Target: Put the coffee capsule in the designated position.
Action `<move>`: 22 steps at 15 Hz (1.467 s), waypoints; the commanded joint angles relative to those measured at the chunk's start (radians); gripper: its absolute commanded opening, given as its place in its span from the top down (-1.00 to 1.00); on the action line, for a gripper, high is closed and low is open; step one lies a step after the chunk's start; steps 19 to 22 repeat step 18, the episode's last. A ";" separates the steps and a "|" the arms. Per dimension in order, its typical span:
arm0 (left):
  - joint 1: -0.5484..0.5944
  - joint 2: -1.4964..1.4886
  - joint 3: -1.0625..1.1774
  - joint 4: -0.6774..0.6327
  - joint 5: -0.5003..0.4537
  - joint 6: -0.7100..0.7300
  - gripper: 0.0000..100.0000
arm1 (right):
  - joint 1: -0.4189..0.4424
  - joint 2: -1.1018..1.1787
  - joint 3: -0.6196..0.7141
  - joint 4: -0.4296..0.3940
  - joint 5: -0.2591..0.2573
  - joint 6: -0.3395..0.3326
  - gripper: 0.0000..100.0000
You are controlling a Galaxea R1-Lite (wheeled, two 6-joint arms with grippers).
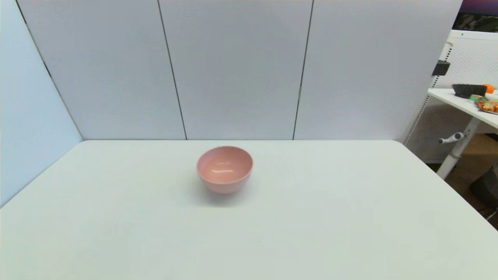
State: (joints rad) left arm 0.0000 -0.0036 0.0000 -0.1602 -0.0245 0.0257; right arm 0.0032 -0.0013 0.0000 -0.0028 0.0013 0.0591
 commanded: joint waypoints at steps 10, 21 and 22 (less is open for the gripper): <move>0.000 0.002 0.066 -0.002 0.014 -0.013 -1.00 | 0.000 0.001 0.000 0.000 0.000 -0.007 -1.00; 0.000 0.002 0.066 -0.002 0.014 -0.013 -1.00 | 0.000 0.001 0.000 0.001 0.000 0.001 -1.00; 0.000 0.002 0.066 -0.002 0.014 -0.013 -1.00 | 0.000 0.001 0.000 0.001 0.000 0.001 -1.00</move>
